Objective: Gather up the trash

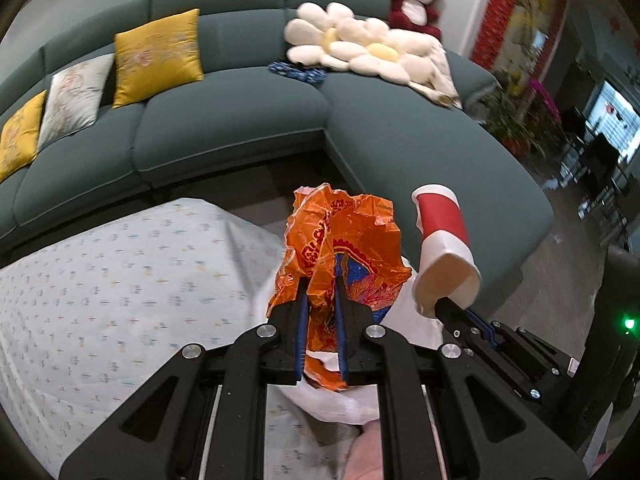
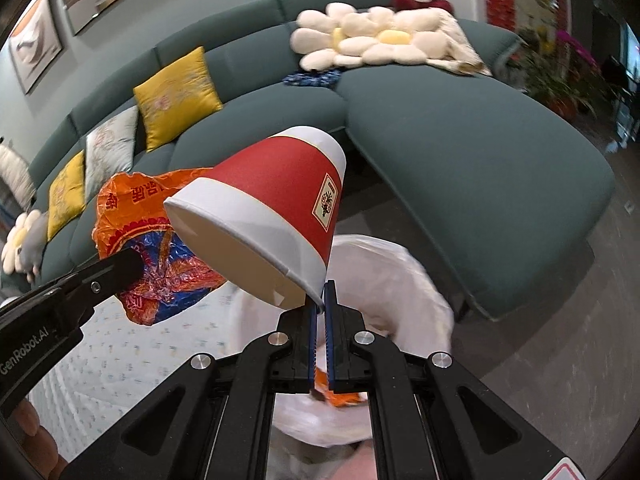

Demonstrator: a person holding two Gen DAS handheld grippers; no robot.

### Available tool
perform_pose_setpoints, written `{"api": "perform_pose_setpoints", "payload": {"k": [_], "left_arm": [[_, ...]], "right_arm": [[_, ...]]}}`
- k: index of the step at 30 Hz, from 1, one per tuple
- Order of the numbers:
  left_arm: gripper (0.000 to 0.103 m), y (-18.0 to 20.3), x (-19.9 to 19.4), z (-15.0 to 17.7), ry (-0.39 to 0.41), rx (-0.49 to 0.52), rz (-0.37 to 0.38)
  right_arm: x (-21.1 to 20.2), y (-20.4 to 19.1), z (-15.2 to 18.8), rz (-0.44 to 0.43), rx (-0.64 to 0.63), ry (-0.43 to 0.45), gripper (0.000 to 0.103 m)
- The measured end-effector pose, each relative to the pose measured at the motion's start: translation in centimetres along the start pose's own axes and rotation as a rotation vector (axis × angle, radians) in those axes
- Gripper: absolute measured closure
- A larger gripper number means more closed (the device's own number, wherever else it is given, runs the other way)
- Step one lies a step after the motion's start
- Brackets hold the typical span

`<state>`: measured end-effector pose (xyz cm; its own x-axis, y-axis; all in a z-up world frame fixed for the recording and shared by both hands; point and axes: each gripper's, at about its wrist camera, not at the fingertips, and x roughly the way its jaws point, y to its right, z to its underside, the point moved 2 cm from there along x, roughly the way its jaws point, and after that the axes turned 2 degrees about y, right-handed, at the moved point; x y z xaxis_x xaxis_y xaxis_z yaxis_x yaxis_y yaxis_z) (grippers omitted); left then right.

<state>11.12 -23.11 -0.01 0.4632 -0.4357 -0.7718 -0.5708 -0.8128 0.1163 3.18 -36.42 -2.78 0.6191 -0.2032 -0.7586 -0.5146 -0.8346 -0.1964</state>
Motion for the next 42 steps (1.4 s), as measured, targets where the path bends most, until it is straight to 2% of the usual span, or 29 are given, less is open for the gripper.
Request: {"api": "perform_pose_setpoints", "payload": {"k": [7, 20, 23, 26, 30, 37, 42], "left_arm": [[0.092, 2.5, 1.9, 0.9, -0.035, 0.025, 0.033], [0.090, 2.3, 5.0, 2.0, -0.098, -0.012, 0.056], [0.087, 1.8, 5.2, 2.1, -0.093, -0.022, 0.048], [0.069, 1.5, 5.2, 2.2, -0.090, -0.034, 0.040], [0.061, 1.0, 5.3, 2.5, -0.091, -0.045, 0.034], [0.057, 0.2, 5.2, 2.9, -0.092, -0.053, 0.016], [0.056, -0.5, 5.0, 3.2, -0.092, -0.060, 0.002]], "right_arm": [[0.9, 3.0, 1.1, 0.019, 0.039, -0.023, 0.100], [3.5, 3.8, 2.6, 0.008, 0.049, -0.089, 0.100], [4.1, 3.6, 2.8, 0.005, 0.046, -0.103, 0.100], [4.5, 3.3, 3.1, 0.004, 0.041, -0.123, 0.099], [4.8, 3.1, 3.3, 0.010, 0.036, -0.134, 0.096], [4.7, 2.7, 3.3, 0.006, 0.030, -0.139, 0.093], [4.0, 2.2, 3.1, 0.002, 0.005, -0.128, 0.085]]}}
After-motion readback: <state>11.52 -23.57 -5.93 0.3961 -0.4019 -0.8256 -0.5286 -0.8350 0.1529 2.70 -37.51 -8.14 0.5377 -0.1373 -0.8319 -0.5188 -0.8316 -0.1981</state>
